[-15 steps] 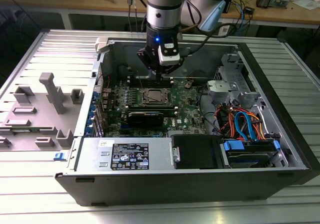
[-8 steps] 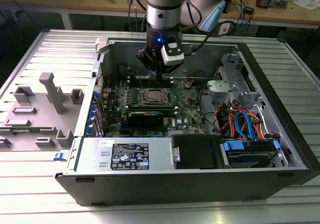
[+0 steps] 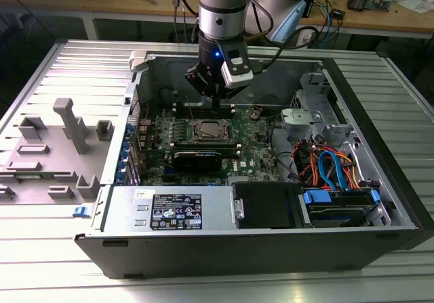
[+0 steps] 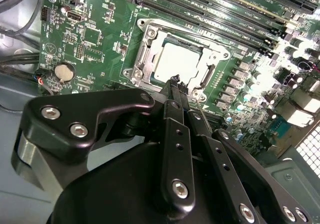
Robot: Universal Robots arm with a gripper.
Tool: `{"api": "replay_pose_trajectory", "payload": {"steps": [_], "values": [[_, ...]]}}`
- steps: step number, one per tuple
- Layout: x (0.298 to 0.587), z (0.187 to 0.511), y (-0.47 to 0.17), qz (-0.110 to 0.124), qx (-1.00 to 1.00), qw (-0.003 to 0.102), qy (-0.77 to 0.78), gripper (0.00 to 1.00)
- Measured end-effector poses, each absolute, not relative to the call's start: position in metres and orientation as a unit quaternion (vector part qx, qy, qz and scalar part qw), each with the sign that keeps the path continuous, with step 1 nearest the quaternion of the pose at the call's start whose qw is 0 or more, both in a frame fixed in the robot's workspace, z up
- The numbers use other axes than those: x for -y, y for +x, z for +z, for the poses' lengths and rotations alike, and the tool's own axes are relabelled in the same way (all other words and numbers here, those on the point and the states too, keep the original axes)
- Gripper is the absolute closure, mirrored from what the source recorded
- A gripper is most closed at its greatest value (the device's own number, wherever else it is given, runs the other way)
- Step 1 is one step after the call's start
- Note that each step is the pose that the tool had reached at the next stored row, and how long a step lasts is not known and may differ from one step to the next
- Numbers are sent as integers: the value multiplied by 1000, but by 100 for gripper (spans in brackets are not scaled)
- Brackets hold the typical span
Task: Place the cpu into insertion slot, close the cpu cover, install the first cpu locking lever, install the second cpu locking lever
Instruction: 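Install the first cpu locking lever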
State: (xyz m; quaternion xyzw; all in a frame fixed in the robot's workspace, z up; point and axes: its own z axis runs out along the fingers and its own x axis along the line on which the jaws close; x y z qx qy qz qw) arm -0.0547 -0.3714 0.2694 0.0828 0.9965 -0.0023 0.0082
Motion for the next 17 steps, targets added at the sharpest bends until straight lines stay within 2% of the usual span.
{"api": "replay_pose_trajectory", "payload": {"steps": [17], "values": [[371,269,-58,-2,-998,8,57,89]]}}
